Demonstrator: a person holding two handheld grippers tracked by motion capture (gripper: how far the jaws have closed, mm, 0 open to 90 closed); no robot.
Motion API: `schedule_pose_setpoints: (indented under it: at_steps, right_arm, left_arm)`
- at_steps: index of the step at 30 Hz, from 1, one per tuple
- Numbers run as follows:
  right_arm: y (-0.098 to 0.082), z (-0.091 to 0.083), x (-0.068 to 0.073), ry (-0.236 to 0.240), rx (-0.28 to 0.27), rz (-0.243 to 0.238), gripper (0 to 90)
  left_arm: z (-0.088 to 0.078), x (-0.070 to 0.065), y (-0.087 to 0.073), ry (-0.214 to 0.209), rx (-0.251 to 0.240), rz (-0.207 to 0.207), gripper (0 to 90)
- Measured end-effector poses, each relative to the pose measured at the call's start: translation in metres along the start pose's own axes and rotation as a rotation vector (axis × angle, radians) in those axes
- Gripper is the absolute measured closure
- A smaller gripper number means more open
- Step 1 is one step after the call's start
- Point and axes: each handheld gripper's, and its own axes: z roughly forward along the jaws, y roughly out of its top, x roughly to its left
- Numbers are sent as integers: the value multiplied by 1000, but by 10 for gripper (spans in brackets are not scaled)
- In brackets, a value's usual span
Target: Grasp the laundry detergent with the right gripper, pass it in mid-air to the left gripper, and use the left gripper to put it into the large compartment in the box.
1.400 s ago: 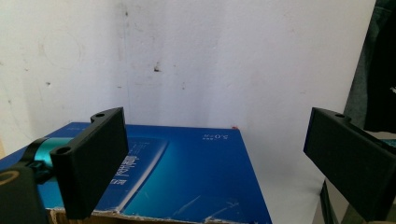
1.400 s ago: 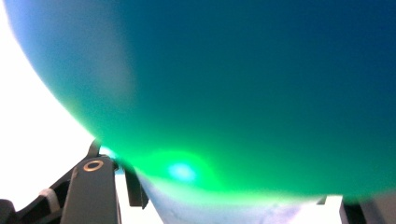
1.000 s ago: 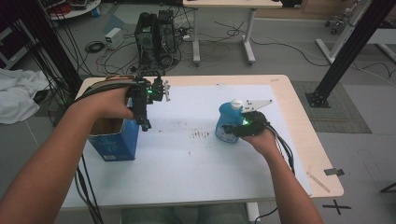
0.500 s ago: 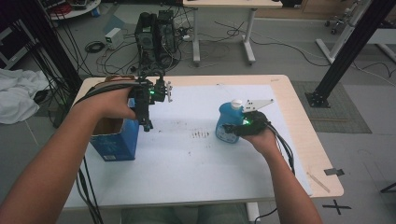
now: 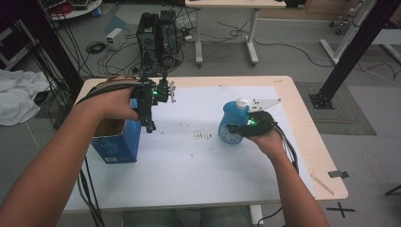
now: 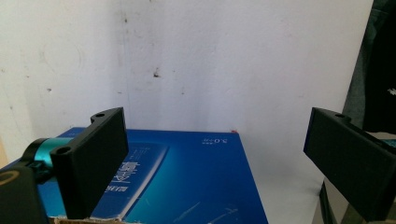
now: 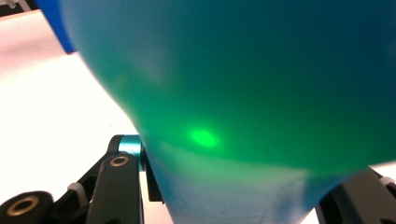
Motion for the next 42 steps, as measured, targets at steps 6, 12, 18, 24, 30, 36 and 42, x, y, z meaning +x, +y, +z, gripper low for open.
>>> schedule_pose_setpoints:
  at_steps: [6,12,18,24,30,36,42]
  right_arm:
    - [17,-16,20,37,0,-37,461]
    - [30,-18,37,66,29,-119,461]
    - [41,-12,59,130,25,-167,461]
    - [49,-5,78,183,44,-184,460]
    - [54,4,94,218,50,-226,461]
    - [52,16,104,251,61,-237,461]
    - [51,29,114,269,63,-255,461]
  left_arm:
    - [1,-9,6,-6,6,33,63]
    - [-1,-18,10,-10,0,49,63]
    - [-5,-27,16,-16,-12,70,63]
    - [-8,-38,22,-16,-6,95,63]
    - [-7,-50,26,-33,-25,116,63]
    - [-4,-62,32,-61,-41,135,63]
    - [-1,-69,39,-66,-50,156,63]
